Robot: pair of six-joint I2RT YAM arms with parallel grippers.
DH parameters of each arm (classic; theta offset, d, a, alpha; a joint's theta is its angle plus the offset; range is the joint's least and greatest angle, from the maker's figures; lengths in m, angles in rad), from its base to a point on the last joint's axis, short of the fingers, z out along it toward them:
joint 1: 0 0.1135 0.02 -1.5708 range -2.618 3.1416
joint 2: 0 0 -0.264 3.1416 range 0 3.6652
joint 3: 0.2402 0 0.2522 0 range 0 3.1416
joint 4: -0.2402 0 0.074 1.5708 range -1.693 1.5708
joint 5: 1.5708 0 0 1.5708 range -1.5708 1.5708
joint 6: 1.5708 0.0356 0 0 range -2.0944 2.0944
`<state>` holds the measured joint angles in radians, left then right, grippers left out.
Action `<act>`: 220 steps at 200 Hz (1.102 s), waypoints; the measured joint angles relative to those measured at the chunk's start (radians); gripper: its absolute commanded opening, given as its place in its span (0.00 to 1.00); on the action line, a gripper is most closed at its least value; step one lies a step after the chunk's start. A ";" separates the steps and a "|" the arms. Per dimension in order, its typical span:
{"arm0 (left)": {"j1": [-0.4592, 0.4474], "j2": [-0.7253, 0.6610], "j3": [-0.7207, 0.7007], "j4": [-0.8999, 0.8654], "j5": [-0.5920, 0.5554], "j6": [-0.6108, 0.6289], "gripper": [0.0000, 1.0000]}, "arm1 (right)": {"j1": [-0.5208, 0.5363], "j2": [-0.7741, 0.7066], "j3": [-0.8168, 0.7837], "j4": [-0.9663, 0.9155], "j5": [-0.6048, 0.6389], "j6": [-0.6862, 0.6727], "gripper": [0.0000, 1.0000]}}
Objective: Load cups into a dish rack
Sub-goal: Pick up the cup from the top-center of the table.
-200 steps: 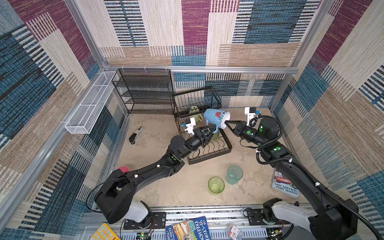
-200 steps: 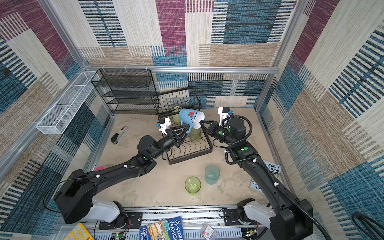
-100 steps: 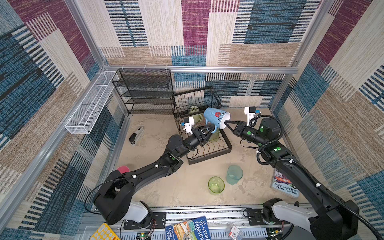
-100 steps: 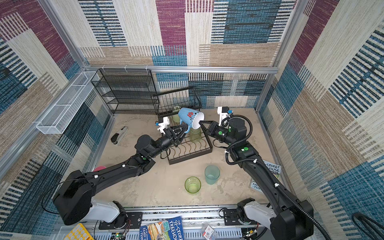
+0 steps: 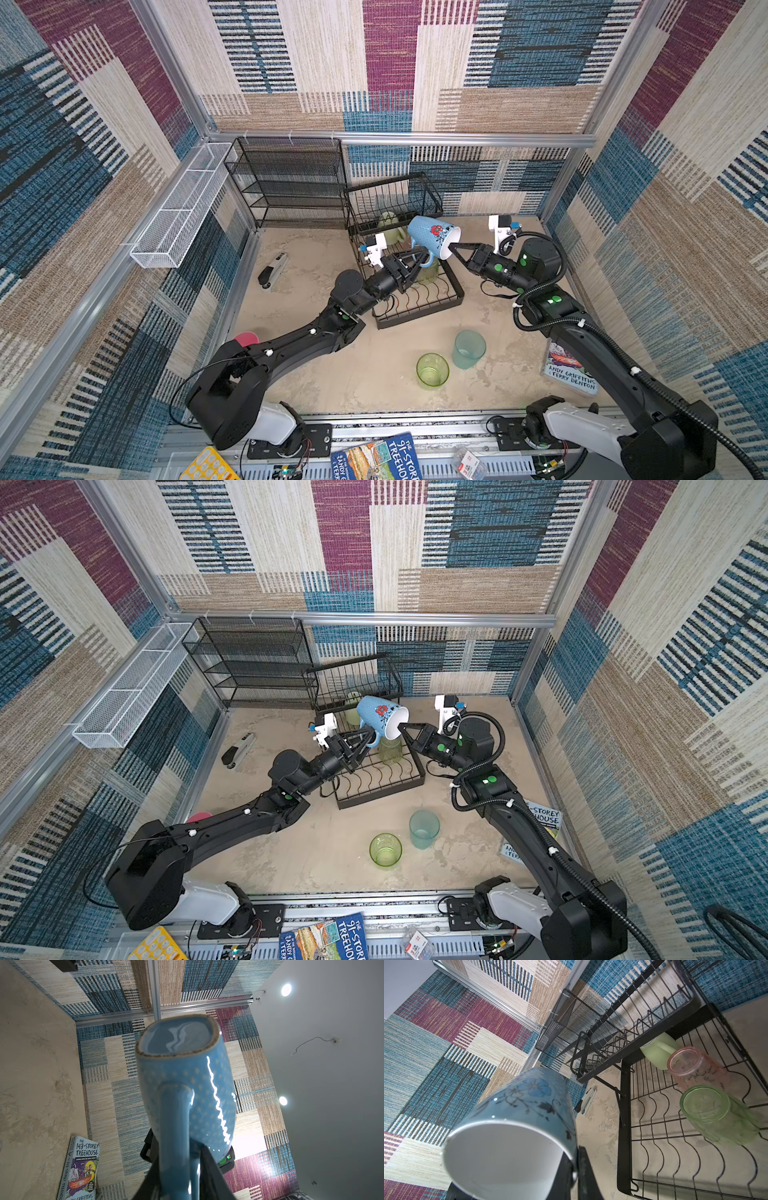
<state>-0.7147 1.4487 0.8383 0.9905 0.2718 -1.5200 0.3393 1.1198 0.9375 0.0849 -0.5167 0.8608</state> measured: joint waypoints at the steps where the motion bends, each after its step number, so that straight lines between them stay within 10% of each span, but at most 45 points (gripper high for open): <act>1: 0.000 0.001 0.000 0.000 0.000 0.000 0.28 | 0.000 0.000 0.000 0.000 0.001 0.000 0.00; 126: 0.006 0.056 0.022 0.072 -0.004 -0.046 0.07 | -0.003 0.022 0.005 0.022 0.019 -0.016 0.00; 182: 0.005 -0.010 0.008 -0.017 0.022 0.044 0.02 | 0.006 0.024 0.005 0.014 -0.012 -0.051 0.44; 220: 0.004 -0.080 0.003 -0.118 0.019 0.147 0.00 | 0.005 0.025 0.005 0.014 -0.014 -0.065 0.56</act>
<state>-0.7109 1.3685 0.8417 0.8726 0.2905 -1.3731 0.3447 1.1446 0.9424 0.0986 -0.5312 0.7956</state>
